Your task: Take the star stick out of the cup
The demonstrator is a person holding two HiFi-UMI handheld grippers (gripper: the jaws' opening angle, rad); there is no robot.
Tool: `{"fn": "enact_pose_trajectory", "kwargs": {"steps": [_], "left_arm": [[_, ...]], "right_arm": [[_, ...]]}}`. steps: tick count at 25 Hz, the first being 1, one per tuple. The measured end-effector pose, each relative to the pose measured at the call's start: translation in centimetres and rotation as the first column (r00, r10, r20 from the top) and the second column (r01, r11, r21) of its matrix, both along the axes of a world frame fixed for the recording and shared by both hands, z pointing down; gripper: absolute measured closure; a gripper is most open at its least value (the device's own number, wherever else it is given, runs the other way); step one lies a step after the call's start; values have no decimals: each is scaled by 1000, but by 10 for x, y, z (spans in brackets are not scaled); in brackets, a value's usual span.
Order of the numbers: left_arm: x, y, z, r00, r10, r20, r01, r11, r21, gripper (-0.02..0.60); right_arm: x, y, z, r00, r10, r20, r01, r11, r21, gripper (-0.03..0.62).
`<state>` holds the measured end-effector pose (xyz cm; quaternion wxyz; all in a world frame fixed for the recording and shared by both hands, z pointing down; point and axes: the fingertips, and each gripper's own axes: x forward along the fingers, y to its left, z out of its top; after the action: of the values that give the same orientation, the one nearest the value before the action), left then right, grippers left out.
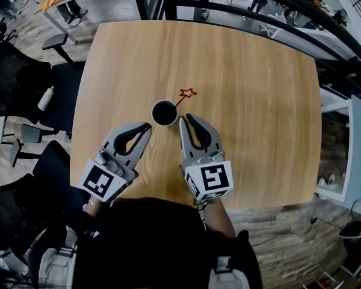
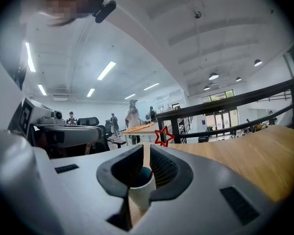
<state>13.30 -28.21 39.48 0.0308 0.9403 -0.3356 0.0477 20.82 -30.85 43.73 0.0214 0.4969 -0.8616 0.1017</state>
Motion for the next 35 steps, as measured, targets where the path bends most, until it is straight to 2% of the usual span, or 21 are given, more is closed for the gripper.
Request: {"fn": "enact_pose_trajectory", "kwargs": {"steps": [8,12,25,35], "left_arm": [[-4,-14,10,999,-22,28,23,1000,-17,558],[-6,-18,12,999,-25,32,26,999,-24,558],[-4,-20,20,997,-47,57,50,998,-43,558],[-9,-17,18,995,-68,67,70,997,-38,558]], "right_arm": [[0,-18,16,1000,4,3,-4,1000,-16,565],[-5,-26,22,1000,2,-1,-2,999,-40,528],[2,-48,38,1000,18,-3,-18,997,-75,528],[-3,-47,36,1000,-5,-7,5,999,-53,556]]}}
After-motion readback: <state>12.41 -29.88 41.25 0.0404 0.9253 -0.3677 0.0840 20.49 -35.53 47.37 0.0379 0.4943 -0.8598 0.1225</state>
